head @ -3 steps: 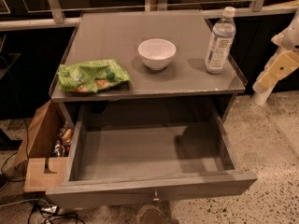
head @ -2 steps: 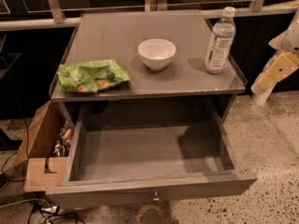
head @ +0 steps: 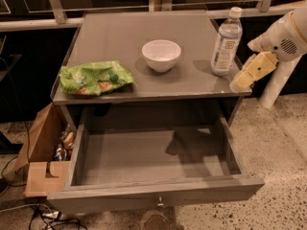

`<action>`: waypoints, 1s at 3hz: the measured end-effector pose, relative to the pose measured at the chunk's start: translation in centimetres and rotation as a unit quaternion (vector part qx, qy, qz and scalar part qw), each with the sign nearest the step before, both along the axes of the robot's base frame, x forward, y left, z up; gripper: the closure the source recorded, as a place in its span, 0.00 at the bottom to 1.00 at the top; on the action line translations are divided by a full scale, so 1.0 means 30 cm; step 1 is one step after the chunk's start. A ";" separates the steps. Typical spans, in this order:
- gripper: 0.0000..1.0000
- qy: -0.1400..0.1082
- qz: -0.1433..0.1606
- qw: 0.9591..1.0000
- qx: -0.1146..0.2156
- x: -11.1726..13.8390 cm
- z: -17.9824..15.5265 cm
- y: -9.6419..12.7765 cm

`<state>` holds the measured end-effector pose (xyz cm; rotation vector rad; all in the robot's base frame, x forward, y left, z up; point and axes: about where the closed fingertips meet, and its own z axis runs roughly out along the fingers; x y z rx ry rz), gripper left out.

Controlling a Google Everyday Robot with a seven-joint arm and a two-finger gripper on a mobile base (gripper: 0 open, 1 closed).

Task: Place blue plastic bottle into top drawer

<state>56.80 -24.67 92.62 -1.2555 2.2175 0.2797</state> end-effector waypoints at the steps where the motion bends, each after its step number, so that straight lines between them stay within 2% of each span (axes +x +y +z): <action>1: 0.00 0.000 0.000 1.000 0.001 0.001 0.000 0.002; 2: 0.00 0.003 -0.011 1.000 0.002 0.031 -0.036 -0.016; 3: 0.00 -0.007 -0.046 0.999 0.023 0.136 -0.069 -0.072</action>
Offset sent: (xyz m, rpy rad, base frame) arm 0.0192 -0.0152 -0.0215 0.0053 0.0093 -0.0571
